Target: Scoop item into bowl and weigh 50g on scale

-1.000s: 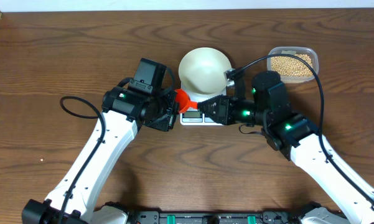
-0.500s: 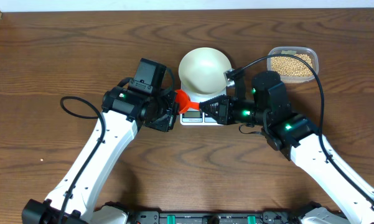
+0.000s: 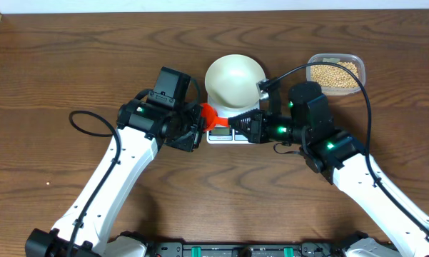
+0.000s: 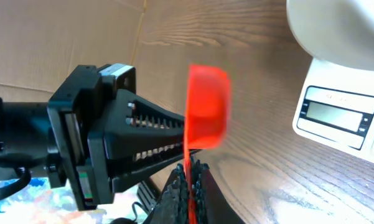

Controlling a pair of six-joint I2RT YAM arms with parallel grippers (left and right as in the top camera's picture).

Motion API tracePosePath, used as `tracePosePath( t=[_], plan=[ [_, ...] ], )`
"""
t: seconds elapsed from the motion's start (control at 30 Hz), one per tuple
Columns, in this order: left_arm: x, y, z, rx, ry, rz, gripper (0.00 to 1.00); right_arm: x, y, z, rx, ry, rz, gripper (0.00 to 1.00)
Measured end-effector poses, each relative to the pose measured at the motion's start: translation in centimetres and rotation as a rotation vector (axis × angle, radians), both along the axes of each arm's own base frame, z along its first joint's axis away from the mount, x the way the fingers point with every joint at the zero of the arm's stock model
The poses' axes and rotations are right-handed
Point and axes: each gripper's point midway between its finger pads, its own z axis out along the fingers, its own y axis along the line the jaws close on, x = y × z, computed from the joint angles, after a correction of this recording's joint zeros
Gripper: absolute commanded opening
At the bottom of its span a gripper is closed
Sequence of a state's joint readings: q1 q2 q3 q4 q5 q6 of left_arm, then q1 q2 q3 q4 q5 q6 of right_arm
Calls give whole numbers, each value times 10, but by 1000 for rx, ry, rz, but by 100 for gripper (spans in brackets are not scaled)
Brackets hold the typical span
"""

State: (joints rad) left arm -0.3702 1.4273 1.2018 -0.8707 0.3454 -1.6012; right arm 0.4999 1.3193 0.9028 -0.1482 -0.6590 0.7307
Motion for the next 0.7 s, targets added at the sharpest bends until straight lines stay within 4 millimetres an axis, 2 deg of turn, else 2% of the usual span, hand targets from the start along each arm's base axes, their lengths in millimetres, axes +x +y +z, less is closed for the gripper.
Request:
tracePosePath(
  t=[0.03,0.1,0.37,0.53,0.7],
  plan=[
    [-2,1,-1,7,7,0,22,-1,0,-1,-3,5,-1,1],
    [-3,2,-2,13,10,0,26,-1,-1,-2,-8,10,0,1],
    [1,5,-2,56,-44,-84,33,-2,-1,-3,-15,1,6,1],
    [21,3,6,114,-222,-273,34,-1,-2,-4,-28,-22,15,1],
    [30,8,9,186,-337,-452,34,-4,-6,-12,-65,-25,28,1]
  ],
)
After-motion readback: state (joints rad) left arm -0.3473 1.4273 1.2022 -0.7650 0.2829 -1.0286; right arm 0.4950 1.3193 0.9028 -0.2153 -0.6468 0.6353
